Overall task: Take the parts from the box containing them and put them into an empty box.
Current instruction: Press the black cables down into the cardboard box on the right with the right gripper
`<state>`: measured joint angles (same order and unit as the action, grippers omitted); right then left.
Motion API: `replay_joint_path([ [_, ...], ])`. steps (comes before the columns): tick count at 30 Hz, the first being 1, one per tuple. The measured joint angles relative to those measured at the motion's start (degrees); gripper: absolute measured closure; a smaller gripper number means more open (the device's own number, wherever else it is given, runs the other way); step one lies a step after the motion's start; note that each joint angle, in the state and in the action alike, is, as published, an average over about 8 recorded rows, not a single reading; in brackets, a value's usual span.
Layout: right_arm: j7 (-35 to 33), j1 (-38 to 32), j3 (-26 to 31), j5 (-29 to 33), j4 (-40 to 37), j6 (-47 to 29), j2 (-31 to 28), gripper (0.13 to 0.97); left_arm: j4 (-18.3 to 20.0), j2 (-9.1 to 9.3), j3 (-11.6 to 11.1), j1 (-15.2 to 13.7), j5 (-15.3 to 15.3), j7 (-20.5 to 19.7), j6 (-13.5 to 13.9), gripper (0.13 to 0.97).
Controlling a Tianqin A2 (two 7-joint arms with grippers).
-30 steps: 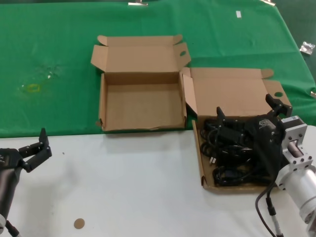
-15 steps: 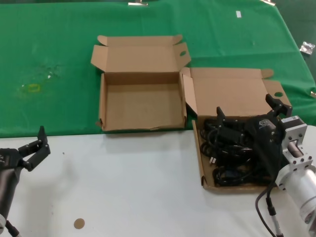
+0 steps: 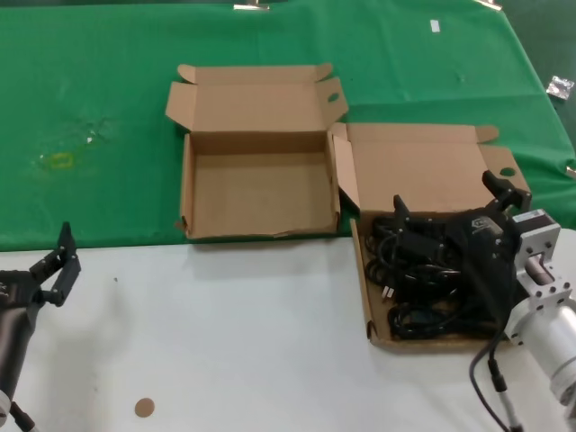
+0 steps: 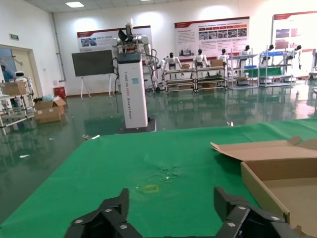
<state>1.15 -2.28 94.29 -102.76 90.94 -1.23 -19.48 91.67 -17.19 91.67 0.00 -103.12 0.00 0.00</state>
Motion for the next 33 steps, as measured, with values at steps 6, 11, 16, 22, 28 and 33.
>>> replay_joint_path([
  [6, 1.86, -1.30, 7.14, -5.18, 1.02, 2.81, -10.04, 0.129, 0.00, 0.00, 0.00, 0.00, 0.00, 0.00, 0.00, 0.546],
  [11, 4.25, -3.49, 13.06, -8.40, 1.89, 2.04, -20.91, 0.129, 0.00, 0.00, 0.00, 0.00, -0.01, 0.00, 0.00, 0.597],
  [16, 8.23, -6.45, 16.30, -7.56, 2.63, -4.06, -30.99, 0.129, 0.00, 0.00, 0.00, 0.00, -0.01, 0.00, 0.00, 0.724],
  [22, 11.45, -10.48, 17.00, -4.50, 2.95, -15.56, -39.50, 0.129, 0.00, 0.00, 0.00, 0.00, -0.01, 0.00, 0.00, 0.816],
  [28, 9.60, -15.25, 15.58, -1.96, 2.40, -28.52, -44.76, 0.129, 0.00, 0.00, 0.00, 0.00, -0.01, 0.00, 0.00, 0.881],
  [33, 7.00, -20.40, 15.40, 0.99, 1.27, -38.18, -46.27, 0.129, 0.00, 0.00, 0.00, 0.00, 0.00, 0.00, 0.00, 0.904],
])
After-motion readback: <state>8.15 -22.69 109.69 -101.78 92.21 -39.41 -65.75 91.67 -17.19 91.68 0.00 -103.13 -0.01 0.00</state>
